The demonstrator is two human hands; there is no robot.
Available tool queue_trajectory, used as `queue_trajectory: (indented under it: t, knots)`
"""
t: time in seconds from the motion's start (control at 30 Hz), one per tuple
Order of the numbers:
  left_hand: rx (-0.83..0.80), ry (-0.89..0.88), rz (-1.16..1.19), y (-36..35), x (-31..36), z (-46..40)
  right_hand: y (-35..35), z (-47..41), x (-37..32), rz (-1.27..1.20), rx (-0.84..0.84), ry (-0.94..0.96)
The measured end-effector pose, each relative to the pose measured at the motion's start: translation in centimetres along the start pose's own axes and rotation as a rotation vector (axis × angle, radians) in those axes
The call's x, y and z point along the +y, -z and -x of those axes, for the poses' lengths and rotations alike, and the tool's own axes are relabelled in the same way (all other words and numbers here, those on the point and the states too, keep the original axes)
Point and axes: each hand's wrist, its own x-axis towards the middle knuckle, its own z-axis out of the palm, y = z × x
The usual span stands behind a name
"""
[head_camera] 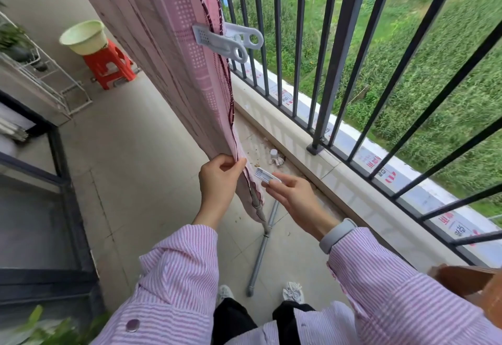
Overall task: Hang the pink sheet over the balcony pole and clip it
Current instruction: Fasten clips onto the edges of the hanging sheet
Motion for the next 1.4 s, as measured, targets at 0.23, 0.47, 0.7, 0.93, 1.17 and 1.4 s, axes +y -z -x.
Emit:
queue_trajectory:
  t: [0.23, 0.47, 0.7, 0.93, 1.17, 1.4]
  knots:
    - [-0.041, -0.022, -0.076, 0.4, 0.6, -0.1, -0.1, 0.9, 1.6, -0.165, -0.011, -0.037]
    - [-0.038, -0.027, -0.101, 0.6, 0.8, 0.1, 0.3, 1.2, 1.4, 0.248, 0.070, 0.157]
    - [-0.030, -0.012, -0.090, 0.5, 1.3, 0.4, -1.2, 1.8, 2.4, 0.639, 0.325, 0.455]
    - [-0.054, 0.002, -0.087, 0.9, 1.6, 0.3, -3.0, 0.7, 2.0, 0.747, 0.435, 0.581]
    - [-0.067, 0.031, -0.083, 1.0, 1.7, -0.1, -3.5, 0.6, 2.4, 0.801, 0.511, 0.682]
    - [-0.172, 0.057, -0.135, 1.2, 2.3, -0.9, -2.8, 1.6, 3.8, 0.747, 0.626, 0.626]
